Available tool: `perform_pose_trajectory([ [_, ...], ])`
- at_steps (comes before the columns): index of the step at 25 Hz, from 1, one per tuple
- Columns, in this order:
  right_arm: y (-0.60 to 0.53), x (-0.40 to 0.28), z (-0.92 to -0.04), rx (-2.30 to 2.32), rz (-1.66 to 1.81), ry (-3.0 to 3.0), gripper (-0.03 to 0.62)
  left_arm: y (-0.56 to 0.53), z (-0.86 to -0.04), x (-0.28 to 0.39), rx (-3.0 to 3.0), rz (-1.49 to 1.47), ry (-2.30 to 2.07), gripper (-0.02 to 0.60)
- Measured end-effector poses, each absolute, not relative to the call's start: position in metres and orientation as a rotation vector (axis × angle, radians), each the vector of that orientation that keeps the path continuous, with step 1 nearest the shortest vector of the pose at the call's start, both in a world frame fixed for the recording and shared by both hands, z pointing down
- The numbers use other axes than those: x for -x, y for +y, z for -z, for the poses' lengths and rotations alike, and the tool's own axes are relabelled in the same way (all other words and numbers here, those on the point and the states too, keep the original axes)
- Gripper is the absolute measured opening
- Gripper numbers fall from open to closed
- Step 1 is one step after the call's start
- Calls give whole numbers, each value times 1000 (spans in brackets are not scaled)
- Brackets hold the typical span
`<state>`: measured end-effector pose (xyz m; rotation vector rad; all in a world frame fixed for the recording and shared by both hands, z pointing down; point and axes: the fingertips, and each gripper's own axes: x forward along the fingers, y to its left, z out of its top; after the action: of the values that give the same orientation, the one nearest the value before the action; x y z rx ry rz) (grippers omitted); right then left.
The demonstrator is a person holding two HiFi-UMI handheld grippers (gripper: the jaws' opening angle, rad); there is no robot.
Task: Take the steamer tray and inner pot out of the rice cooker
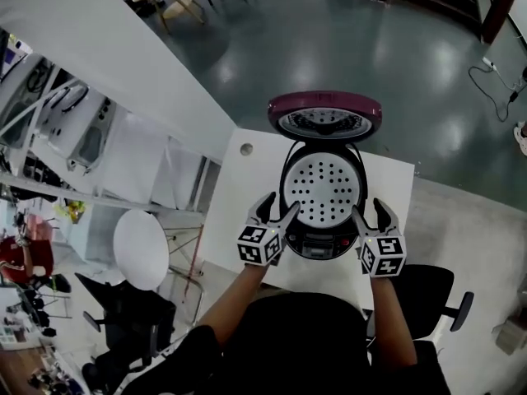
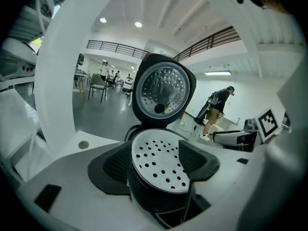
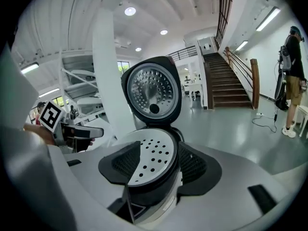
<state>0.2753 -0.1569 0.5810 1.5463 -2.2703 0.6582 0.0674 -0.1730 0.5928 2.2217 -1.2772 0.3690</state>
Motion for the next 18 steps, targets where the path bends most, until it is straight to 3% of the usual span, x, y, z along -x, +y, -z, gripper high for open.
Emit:
perform_pose_trajectory([
  [18, -198, -264, -656, -1327, -519, -1957, 218, -210, -654, -73, -2213, -673, -1119, 282],
])
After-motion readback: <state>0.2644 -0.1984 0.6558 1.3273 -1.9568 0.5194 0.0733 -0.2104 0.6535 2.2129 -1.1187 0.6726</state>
